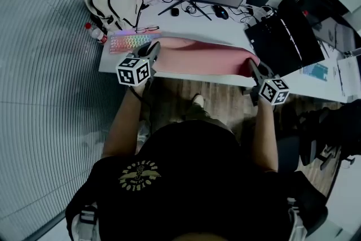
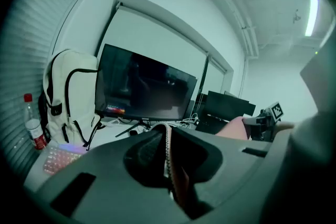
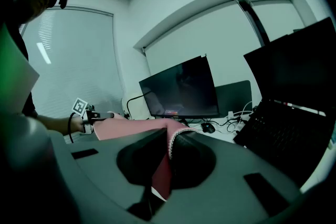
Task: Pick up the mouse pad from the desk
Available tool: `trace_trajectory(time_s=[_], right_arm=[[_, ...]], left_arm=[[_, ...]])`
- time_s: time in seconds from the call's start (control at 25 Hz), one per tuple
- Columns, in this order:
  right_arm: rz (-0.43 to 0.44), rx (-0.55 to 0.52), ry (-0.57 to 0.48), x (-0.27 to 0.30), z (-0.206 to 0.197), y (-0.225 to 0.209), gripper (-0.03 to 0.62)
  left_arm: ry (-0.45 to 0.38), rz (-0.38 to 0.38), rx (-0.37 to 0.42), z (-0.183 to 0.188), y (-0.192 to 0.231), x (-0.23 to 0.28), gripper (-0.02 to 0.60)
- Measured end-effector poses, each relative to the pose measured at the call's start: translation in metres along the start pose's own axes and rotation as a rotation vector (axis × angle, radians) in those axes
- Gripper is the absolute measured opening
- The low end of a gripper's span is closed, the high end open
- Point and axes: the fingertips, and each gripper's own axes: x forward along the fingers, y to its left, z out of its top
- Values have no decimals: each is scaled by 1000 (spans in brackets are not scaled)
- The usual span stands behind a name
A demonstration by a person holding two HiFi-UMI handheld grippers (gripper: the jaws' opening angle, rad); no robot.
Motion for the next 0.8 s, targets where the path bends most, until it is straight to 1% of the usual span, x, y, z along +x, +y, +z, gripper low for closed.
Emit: trace_trajectory(time_s=[0.08,0.16,0.36,0.48,0.64,0.8], right_arm=[[3,-26,-23,-7,15,5,17],[5,-58,-43,-12,31,10,17],[21,-92,-119,-27,72,22,17],[27,-122,-177,-38,100,32,17],[38,-172,-241,-52,132,51,17],[47,-198,-294,-61,160,59,17]], left_arm=[[-59,-8,-20,22,0,-6,26],[-112,-14,-15,46,-3,-11,26],[-185,-25,63,92,-20,-27,26],[-244,-27,98,121,-31,-42,26],[-312,-13,155,153,-42,-62,26],[-385,-17,171,185,-52,-73,26]])
